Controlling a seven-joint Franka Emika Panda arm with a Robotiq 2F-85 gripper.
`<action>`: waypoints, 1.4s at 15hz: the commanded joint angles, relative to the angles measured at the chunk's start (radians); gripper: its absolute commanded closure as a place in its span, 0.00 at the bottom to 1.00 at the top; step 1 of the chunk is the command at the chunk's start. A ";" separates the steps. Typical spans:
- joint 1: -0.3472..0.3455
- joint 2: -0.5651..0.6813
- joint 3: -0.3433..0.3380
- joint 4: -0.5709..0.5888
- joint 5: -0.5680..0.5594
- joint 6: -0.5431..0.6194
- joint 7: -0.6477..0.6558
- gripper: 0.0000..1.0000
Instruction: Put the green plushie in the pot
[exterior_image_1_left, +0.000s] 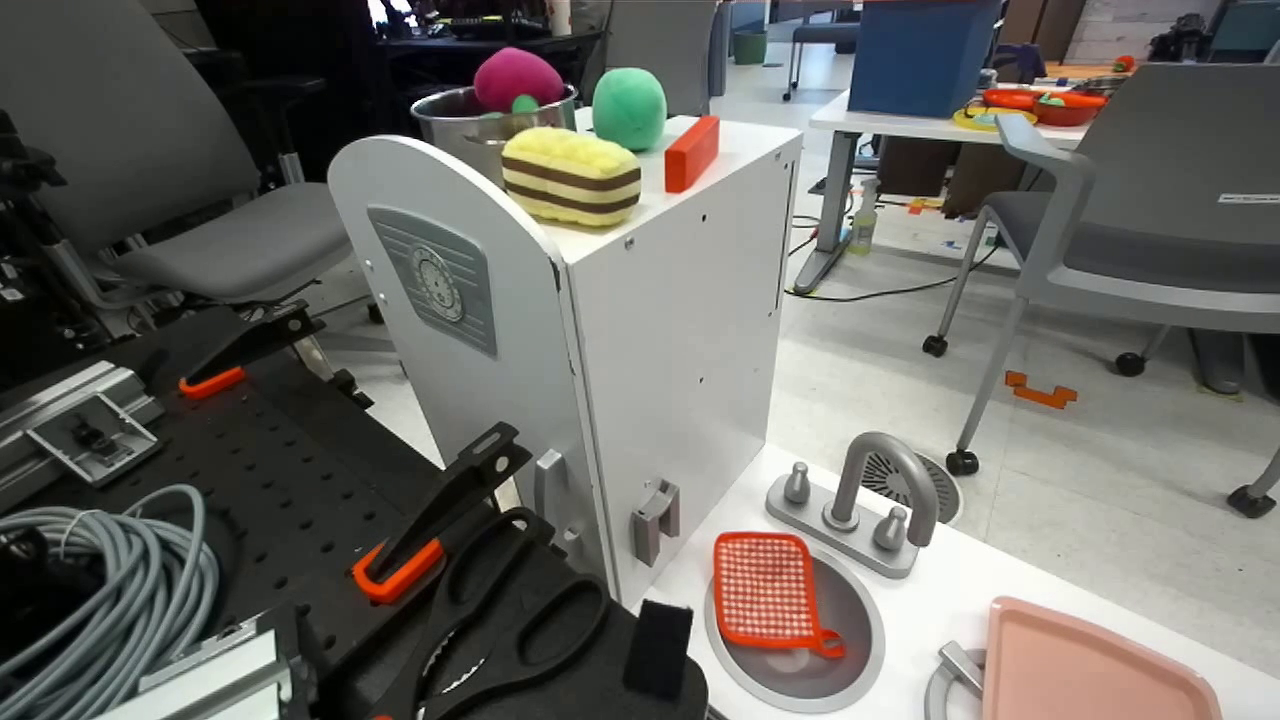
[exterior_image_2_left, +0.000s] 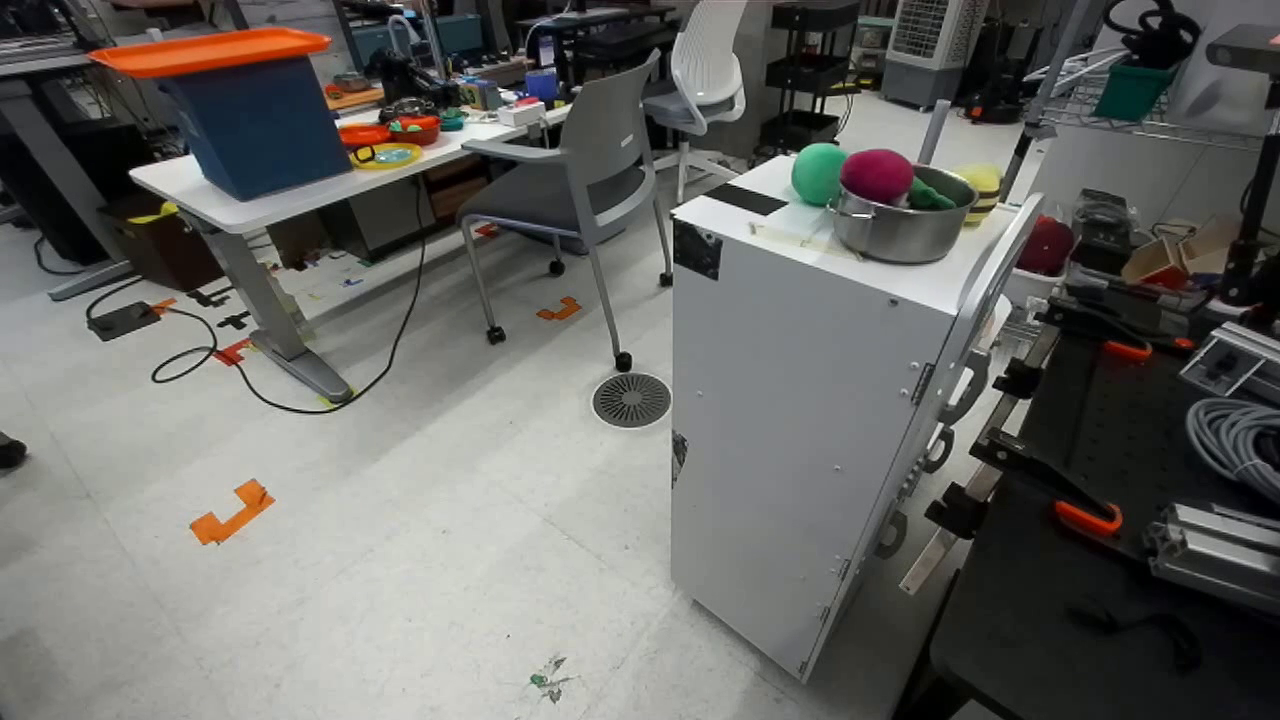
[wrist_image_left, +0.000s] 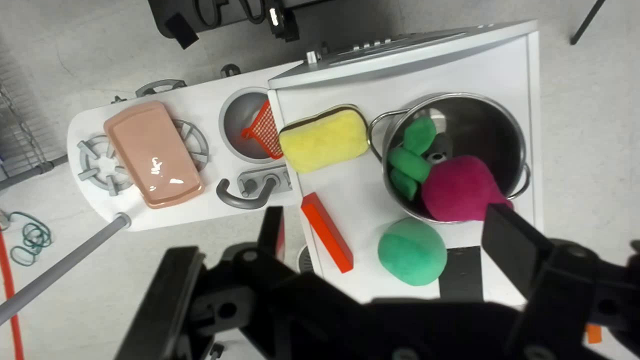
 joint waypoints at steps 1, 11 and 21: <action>-0.019 0.047 0.002 -0.014 -0.057 0.096 0.090 0.00; -0.041 0.160 -0.001 0.022 -0.112 0.255 0.510 0.00; -0.022 0.234 -0.020 0.085 -0.005 0.251 0.573 0.00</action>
